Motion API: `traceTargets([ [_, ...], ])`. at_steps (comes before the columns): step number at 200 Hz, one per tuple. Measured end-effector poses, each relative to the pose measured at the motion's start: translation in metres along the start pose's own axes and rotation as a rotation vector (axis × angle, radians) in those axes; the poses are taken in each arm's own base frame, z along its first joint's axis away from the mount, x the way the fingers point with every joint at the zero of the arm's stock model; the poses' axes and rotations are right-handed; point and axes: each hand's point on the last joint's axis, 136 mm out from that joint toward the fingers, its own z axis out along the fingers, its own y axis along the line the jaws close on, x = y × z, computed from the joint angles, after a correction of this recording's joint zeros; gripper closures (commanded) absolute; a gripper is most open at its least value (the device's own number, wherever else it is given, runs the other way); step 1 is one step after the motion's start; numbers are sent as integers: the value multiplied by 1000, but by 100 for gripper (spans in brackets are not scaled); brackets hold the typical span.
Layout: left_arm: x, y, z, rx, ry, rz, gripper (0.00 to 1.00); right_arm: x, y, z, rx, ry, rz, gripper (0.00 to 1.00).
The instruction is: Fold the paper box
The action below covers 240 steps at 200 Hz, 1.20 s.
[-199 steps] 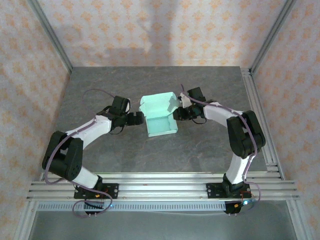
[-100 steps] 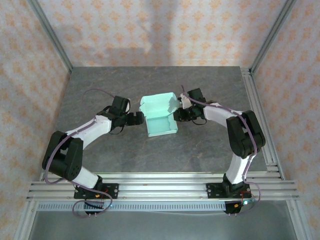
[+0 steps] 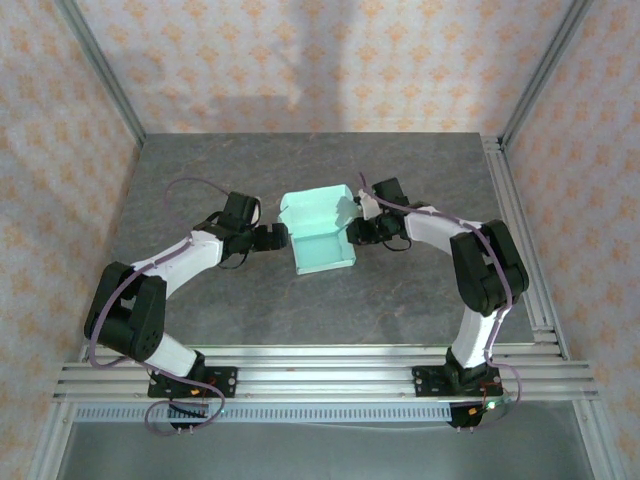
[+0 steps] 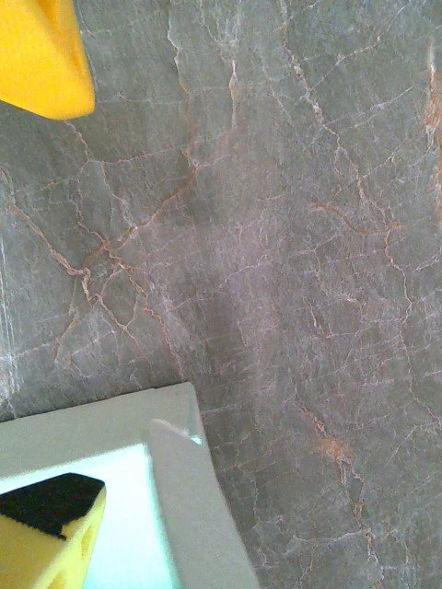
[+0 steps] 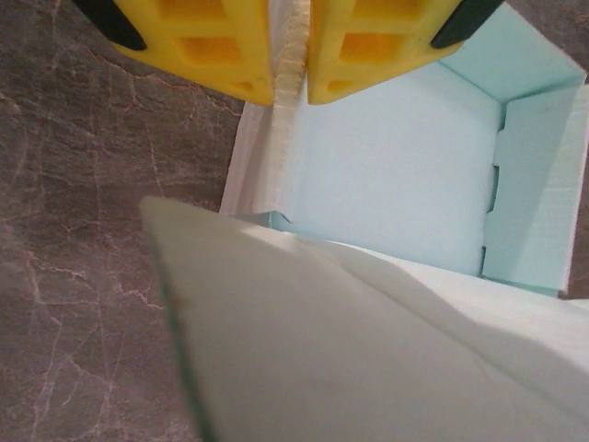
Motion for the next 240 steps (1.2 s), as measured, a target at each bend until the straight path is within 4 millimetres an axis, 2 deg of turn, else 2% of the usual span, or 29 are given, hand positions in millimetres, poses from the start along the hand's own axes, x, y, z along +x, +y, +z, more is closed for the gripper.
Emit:
traceTargets([
  [100,0,0,0,0,0,0,0,1,4,6,169,30,-123,84],
  [157,3,-1,2,10,13,0,0,13,-5,15,255,78,-163,81],
  [178,4,-1,3,11,18,0,0,19,-9,19,275,101,-168,84],
  [240,4,-1,4,11,21,-1,0,19,-13,22,341,115,-191,86],
])
